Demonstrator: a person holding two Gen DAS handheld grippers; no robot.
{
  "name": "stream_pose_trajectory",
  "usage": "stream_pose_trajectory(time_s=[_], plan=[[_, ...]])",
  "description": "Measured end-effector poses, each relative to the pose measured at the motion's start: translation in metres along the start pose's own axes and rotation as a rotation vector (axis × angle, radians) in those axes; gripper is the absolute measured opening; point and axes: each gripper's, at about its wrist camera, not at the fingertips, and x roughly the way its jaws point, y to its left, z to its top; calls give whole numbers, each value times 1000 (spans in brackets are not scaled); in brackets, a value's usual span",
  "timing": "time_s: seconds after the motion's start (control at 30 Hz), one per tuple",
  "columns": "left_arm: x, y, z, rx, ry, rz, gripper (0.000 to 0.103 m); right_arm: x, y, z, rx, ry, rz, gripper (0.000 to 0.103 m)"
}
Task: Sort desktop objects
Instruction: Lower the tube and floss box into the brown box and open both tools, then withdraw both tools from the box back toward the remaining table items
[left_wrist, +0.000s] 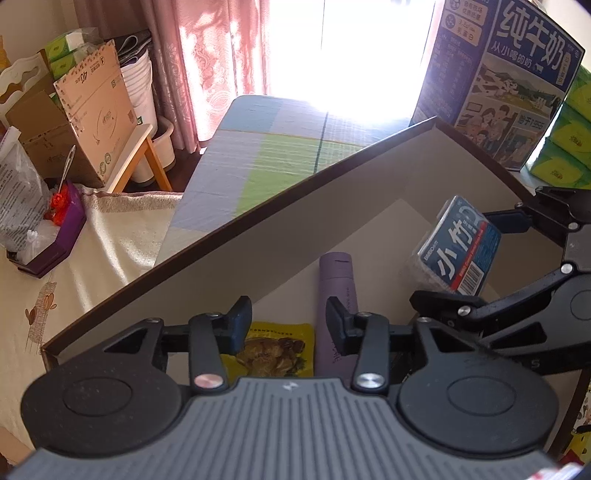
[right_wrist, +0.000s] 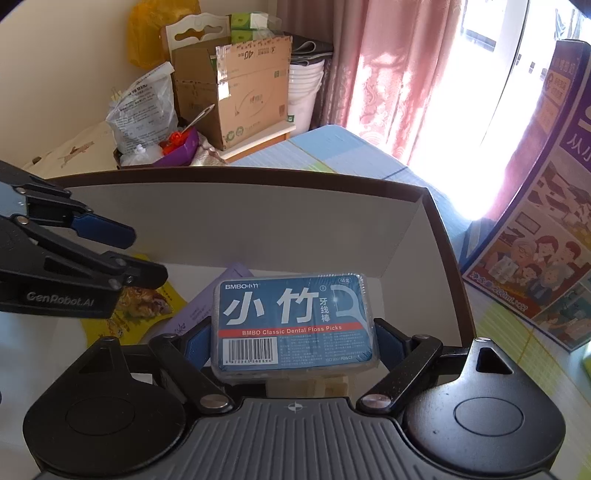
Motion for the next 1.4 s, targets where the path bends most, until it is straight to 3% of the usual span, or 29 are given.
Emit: stream_pose_trajectory(time_s=[0.27, 0.47, 0.97, 1.4], plan=[[-4, 6, -5, -23, 2, 11, 55, 5, -2, 12, 35, -67, 12, 86], [-13, 11, -12, -53, -3, 6, 63, -4, -4, 12, 43, -74, 22, 94], [-54, -2, -25, -75, -58, -2, 86, -59, -2, -23, 72, -83, 26, 101], [-106, -22, -58, -104, -103, 22, 93, -115, 13, -59, 125, -114, 5, 101]])
